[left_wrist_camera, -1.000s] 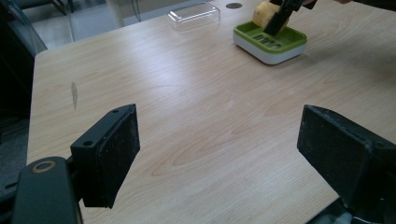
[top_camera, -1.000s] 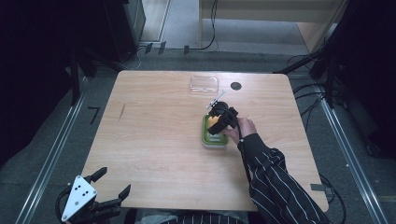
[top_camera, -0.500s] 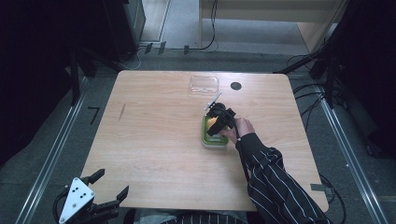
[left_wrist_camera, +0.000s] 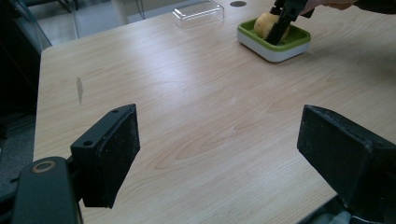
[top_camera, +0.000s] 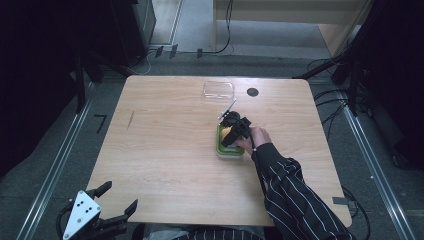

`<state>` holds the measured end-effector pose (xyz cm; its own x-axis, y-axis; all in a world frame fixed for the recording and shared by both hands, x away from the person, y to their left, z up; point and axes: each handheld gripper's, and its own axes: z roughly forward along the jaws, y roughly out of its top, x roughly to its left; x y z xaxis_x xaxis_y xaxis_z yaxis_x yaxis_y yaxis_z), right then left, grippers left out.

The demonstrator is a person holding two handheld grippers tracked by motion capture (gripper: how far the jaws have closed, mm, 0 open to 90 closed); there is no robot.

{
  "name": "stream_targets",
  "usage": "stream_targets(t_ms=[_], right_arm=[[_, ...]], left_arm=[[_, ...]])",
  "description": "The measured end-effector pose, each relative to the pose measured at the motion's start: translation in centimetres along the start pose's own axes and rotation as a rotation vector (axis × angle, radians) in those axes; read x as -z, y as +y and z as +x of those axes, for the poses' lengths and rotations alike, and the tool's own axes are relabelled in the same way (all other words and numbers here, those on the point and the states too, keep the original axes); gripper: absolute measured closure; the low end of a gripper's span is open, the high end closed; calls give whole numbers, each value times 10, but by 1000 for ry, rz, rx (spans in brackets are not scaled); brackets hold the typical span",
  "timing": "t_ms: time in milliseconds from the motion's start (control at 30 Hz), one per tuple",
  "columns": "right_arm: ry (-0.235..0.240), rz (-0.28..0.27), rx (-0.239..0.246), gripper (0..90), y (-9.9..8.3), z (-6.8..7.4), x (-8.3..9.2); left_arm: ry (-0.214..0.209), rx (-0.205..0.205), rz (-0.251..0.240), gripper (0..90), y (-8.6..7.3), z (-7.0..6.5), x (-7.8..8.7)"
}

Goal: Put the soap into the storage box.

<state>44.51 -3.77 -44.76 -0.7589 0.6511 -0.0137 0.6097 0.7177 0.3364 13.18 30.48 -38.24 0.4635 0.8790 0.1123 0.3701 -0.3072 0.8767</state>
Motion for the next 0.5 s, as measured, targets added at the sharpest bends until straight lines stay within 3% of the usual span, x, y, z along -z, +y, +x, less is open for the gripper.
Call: stream_targets(t_ms=[500], right_arm=[[-12,21,-1,278,0,2,-3]], left_arm=[[0,-1,0,135,0,0,0]])
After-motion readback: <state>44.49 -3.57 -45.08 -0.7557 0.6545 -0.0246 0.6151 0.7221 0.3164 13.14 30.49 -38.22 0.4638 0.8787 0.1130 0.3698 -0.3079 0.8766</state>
